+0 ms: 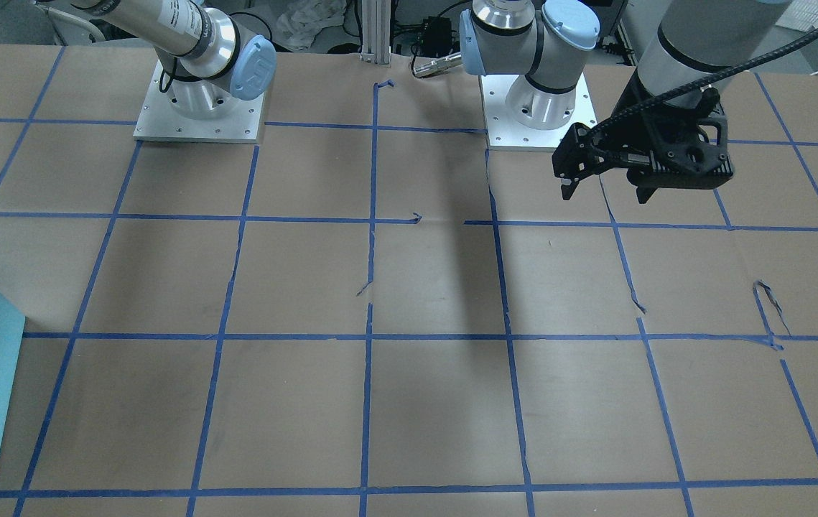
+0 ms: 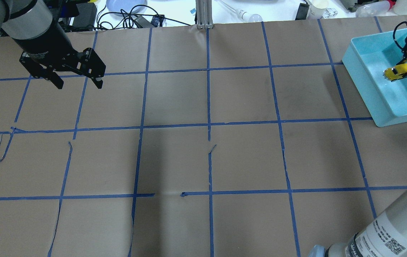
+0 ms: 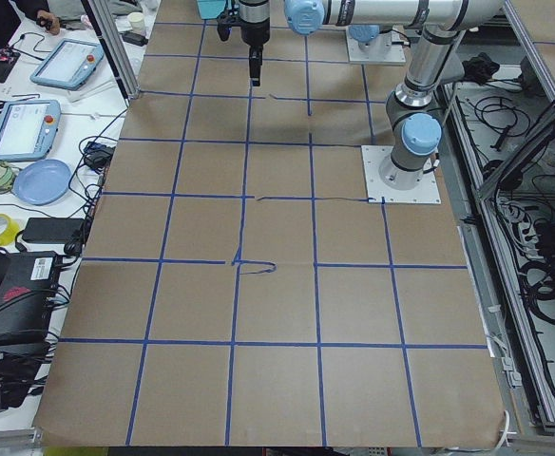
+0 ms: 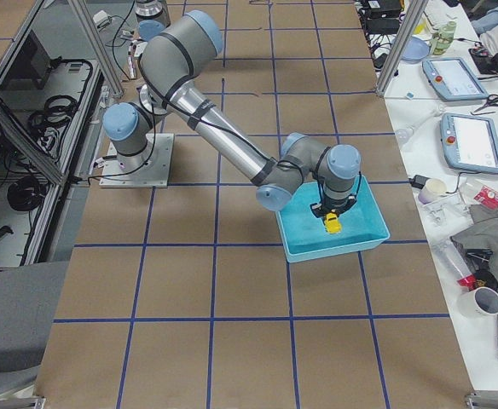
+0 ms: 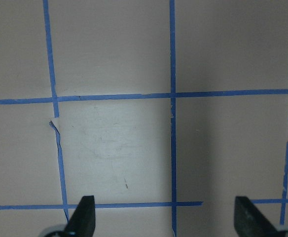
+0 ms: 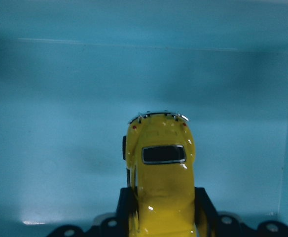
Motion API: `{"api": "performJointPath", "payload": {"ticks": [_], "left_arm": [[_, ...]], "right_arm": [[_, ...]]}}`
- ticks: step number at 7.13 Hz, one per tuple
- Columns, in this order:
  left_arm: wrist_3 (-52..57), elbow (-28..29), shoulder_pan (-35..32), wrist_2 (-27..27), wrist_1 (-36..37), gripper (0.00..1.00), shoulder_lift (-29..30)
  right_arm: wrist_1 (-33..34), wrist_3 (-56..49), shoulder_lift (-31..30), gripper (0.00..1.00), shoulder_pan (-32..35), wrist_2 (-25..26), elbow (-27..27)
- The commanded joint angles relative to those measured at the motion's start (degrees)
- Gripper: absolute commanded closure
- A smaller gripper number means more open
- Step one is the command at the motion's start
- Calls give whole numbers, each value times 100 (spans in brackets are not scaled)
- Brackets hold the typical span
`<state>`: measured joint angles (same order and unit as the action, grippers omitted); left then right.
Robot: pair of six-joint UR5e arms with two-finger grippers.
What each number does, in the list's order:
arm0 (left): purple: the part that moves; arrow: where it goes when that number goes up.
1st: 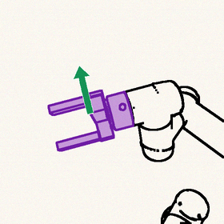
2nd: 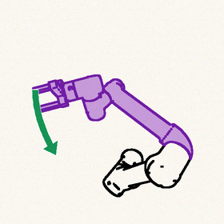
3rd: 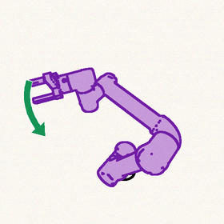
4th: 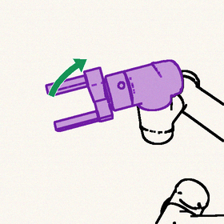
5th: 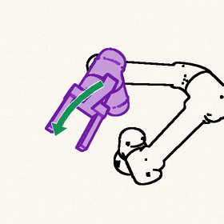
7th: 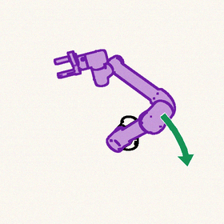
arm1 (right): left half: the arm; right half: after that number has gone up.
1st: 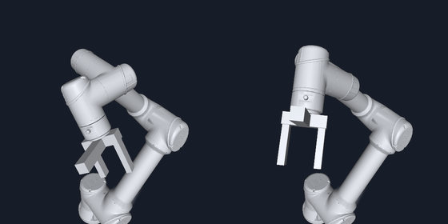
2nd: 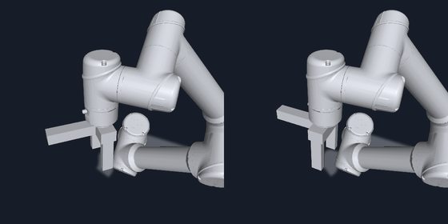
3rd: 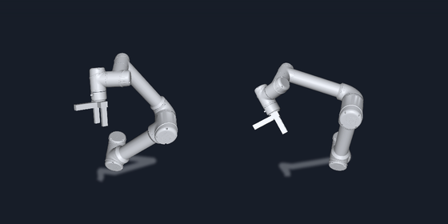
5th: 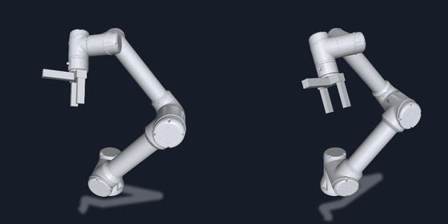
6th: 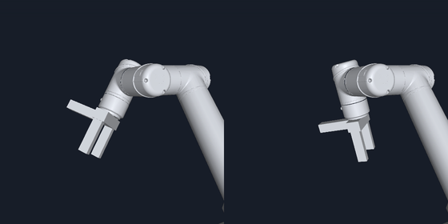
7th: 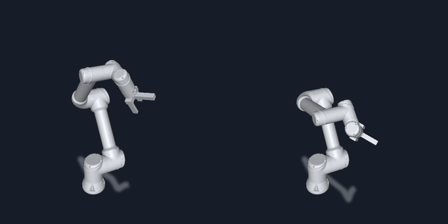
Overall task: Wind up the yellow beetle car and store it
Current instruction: 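Open the right gripper to drop the car in the tray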
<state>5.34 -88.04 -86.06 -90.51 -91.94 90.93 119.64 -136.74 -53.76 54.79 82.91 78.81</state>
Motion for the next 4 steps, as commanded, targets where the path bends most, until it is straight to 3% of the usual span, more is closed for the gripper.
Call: {"api": "performJointPath", "payload": {"ticks": [1, 2, 3, 4], "left_arm": [[-7, 6, -7, 25, 1, 0, -6], [2, -3, -7, 16, 1, 0, 3], [2, 6, -7, -19, 1, 0, -5], [2, 6, -7, -37, 1, 0, -14]], "right_arm": [[277, -2, 32, 98, -4, -39, 335], [279, 25, 32, 44, -4, -30, 389], [279, 190, 14, 11, -4, -21, 389], [270, 1018, -47, 0, -4, -21, 380]]}}
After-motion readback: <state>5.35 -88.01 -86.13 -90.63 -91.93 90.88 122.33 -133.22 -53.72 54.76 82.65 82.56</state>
